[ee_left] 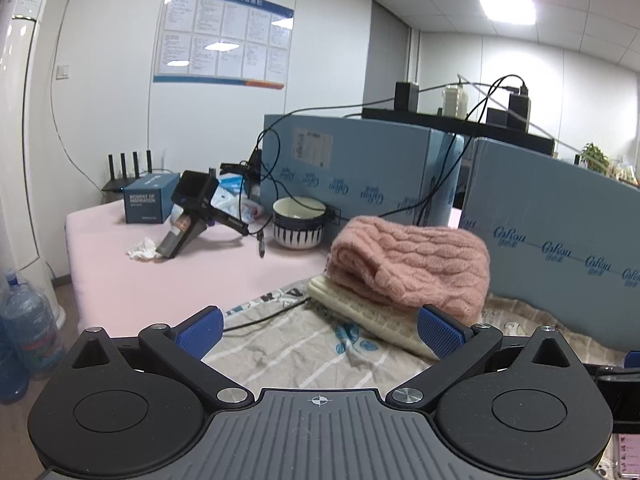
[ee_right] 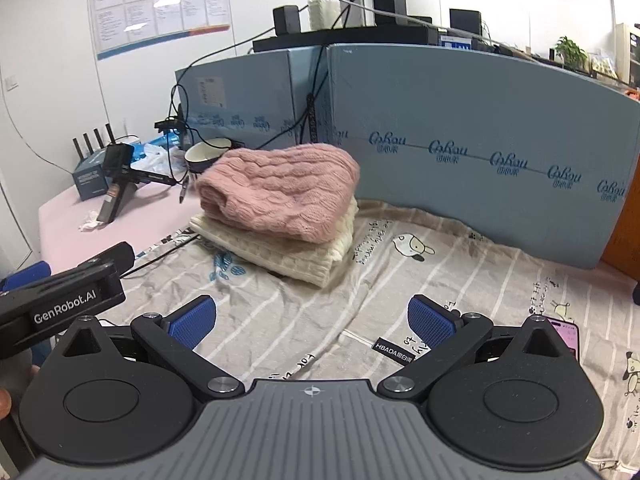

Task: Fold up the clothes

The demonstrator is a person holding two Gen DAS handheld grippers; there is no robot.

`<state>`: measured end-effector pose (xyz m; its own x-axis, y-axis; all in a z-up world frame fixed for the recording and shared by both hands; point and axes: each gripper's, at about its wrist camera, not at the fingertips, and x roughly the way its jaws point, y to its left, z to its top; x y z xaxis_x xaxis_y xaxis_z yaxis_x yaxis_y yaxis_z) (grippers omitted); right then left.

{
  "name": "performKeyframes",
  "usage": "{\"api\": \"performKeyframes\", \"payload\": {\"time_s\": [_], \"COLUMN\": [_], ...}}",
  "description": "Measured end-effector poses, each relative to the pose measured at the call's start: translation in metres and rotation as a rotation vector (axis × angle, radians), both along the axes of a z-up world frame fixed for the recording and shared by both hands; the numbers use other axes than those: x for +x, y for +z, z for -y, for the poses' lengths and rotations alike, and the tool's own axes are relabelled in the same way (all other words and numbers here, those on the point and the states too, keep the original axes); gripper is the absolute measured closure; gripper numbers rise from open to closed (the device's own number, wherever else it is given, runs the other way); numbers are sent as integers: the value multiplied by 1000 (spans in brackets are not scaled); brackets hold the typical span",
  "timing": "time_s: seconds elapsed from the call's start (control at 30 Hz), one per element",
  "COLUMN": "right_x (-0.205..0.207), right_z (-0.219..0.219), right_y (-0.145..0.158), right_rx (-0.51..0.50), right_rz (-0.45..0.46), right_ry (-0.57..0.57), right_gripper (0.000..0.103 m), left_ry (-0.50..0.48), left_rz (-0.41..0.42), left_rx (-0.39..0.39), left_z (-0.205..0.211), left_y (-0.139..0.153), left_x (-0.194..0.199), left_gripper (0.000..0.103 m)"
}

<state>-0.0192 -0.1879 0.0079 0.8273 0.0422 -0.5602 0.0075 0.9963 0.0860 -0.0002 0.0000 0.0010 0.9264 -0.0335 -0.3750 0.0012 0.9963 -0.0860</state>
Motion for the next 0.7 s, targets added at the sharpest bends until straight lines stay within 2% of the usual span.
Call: {"api": "performKeyframes", "payload": {"time_s": [0.2,0.47,0.7], "right_x": [-13,-25,-42], "right_z": [-3,9,17], "right_y": [6,4,14], "right_rx": [-3,7,28], "right_rz": [19,-9,40], "right_ry": [-16,3,-8], "right_gripper": [0,0,0], "left_ry": [-15,-41,-80], "left_rz": [-7,3,30], "left_rx": [-36,-69,-76], "left_z": [0,5,13], "left_y": [9,12,24], "left_x": [-1,-13,-21], "left_gripper": [0,0,0]}}
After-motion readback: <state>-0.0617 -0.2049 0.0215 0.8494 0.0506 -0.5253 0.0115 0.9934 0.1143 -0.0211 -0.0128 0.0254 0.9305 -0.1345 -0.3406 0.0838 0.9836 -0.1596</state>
